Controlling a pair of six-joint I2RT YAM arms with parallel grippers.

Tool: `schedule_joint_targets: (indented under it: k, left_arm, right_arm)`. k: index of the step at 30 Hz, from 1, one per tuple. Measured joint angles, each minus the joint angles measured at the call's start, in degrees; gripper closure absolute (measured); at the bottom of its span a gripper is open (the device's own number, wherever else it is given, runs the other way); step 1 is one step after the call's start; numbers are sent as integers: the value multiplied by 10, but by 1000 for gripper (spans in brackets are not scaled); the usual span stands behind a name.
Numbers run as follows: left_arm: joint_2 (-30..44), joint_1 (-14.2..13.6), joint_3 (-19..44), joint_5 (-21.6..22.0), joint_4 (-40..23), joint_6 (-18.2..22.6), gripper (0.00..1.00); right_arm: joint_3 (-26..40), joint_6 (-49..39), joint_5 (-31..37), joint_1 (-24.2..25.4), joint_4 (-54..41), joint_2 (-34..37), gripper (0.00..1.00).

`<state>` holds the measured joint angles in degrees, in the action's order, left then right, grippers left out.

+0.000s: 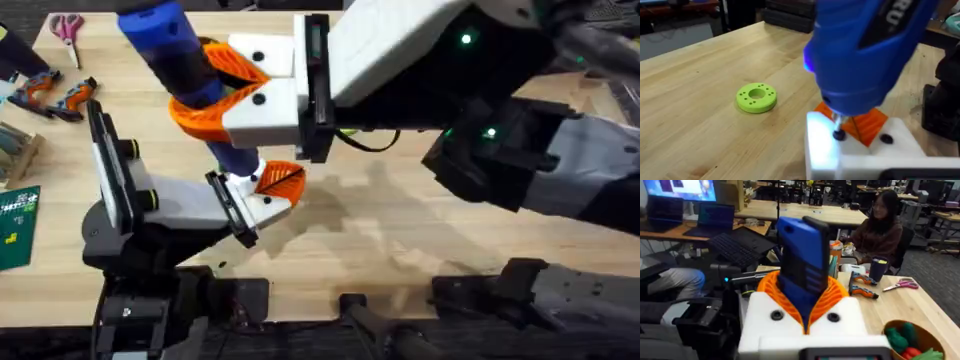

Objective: Pick up the gripper from the table and insert it into the empty holder that is missing its gripper. Then pick up a screw, insert it into the mounting hole, and use the screwdriver to tighten it. Finally, clean up the table by picking up the vegetable and placing it into the bucket.

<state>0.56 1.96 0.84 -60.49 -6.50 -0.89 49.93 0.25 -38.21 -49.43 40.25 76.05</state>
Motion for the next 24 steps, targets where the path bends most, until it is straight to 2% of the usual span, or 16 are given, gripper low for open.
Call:
schedule_joint_targets:
  k: [24]
  left_arm:
    - [0, 0, 0, 0, 0, 0, 991]
  right_arm:
    - [0, 2, 5, 0, -25, 0, 975]
